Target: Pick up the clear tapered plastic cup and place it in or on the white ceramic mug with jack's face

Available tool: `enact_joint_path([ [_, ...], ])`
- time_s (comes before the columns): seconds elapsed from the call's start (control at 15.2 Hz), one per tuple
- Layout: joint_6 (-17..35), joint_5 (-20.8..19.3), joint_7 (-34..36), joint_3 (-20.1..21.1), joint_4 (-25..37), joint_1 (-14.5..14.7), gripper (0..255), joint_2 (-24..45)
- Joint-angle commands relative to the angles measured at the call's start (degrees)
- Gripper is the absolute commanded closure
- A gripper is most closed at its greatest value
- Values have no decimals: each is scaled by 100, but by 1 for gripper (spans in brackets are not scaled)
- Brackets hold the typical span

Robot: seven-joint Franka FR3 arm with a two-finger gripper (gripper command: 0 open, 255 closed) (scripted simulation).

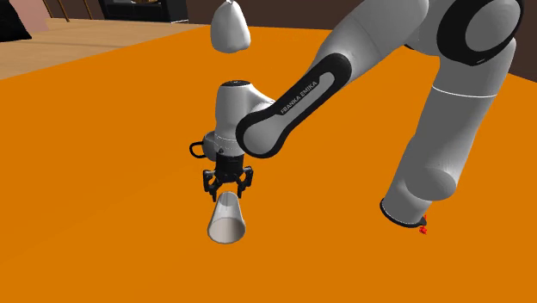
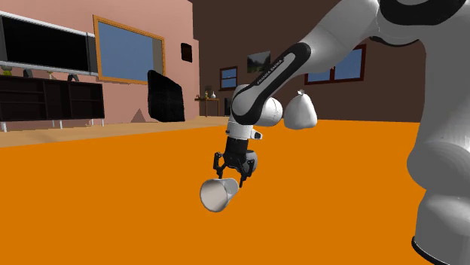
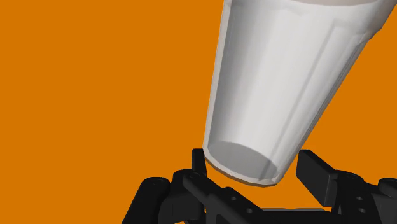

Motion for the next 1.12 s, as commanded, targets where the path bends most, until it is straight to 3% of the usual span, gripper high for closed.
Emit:
enact_joint_path([
  [0.0,0,3,1,5,-4,5,255,1],
  [1.06,-1260,324,-117,-32,534,-54,255,-784],
])
